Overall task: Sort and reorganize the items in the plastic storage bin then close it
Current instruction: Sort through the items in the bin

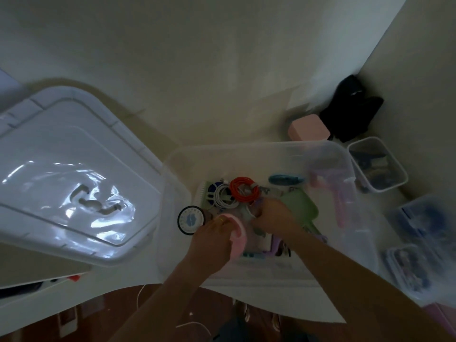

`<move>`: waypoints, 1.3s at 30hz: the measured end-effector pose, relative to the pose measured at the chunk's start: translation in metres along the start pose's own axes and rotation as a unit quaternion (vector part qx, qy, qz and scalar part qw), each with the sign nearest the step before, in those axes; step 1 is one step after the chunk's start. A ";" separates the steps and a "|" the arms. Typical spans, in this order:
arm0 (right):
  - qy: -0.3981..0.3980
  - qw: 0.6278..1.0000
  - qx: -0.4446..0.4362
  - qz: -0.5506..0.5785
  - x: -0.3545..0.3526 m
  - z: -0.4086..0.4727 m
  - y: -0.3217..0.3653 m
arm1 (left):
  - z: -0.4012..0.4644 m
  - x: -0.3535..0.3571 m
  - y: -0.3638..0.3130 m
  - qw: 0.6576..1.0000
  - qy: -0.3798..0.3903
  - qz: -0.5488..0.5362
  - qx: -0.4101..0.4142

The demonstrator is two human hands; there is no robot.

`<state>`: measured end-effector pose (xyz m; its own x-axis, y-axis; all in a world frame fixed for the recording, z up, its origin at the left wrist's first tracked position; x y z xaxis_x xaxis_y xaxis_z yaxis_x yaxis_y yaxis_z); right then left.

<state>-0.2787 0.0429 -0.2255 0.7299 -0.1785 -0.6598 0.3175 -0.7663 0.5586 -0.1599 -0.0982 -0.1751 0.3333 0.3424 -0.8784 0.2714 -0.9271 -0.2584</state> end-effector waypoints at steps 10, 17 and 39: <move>0.026 0.996 -0.088 0.010 -0.047 -0.078 -0.012 | 0.024 0.000 -0.049 0.983 -0.094 0.001 0.160; -0.262 0.929 -0.023 0.261 -0.079 -0.090 -0.034 | 0.045 0.009 -0.070 0.970 0.130 -0.199 0.047; -0.065 0.966 -0.011 -0.252 -0.065 -0.068 -0.058 | 0.022 -0.018 0.000 0.718 0.103 -0.631 -0.274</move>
<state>-0.3033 0.1415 -0.1810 0.3983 0.1358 -0.9071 0.6260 -0.7631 0.1606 -0.1855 -0.1077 -0.1678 -0.3794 0.9252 0.0093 0.7709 0.3216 -0.5498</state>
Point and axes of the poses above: each hand's wrist, its own z-axis towards the middle knuckle, its own x-axis out of the palm, y = z × x, the point moved 4 cm from there along z, towards the middle knuckle, and after that the axes turned 14 degrees about -x, right-handed, at the moved point
